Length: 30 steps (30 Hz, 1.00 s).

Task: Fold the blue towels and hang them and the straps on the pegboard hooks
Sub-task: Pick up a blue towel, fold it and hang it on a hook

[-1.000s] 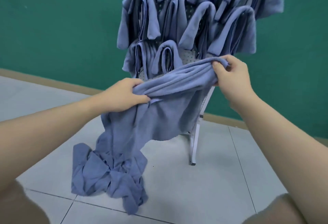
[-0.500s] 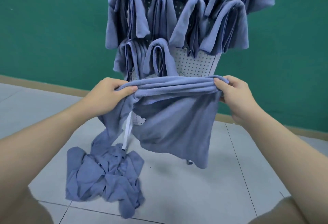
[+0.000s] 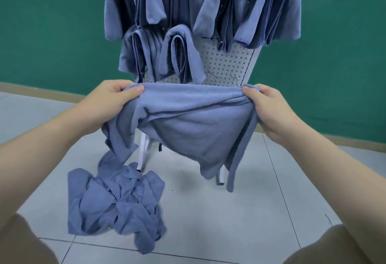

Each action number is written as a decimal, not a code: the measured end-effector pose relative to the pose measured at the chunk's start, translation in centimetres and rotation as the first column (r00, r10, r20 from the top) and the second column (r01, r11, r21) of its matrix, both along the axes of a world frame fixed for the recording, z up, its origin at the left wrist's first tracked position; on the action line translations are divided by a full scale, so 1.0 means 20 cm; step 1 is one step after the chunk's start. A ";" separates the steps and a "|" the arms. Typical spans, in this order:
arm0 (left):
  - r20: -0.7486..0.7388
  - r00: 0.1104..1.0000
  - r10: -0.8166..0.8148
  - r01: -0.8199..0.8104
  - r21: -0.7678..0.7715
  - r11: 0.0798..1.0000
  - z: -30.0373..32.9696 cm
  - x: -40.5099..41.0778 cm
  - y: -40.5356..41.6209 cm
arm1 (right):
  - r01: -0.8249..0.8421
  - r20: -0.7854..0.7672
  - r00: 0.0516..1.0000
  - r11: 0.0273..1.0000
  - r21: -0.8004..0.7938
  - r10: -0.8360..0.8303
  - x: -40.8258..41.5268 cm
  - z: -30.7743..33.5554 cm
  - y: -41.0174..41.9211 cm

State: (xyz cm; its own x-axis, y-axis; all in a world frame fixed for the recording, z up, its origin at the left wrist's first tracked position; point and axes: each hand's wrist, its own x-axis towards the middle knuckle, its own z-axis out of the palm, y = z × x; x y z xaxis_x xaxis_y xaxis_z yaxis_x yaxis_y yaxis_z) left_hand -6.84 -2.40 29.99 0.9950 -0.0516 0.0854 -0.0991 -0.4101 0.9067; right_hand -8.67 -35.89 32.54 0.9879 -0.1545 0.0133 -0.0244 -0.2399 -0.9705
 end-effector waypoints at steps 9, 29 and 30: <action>-0.180 0.980 -0.082 0.002 -0.404 0.915 0.09 -0.07 -0.08 | -0.105 -0.064 0.992 0.991 0.079 0.111 0.01 -0.04 0.15; 0.164 0.947 -0.277 0.310 -0.235 0.921 0.08 -0.19 -0.20 | -0.319 -0.085 0.925 0.880 0.350 0.369 -0.07 -0.03 0.43; 0.179 0.948 -0.262 0.294 -0.188 0.937 0.06 -0.19 -0.22 | -0.318 -0.087 0.923 0.871 0.376 0.375 -0.07 -0.03 0.43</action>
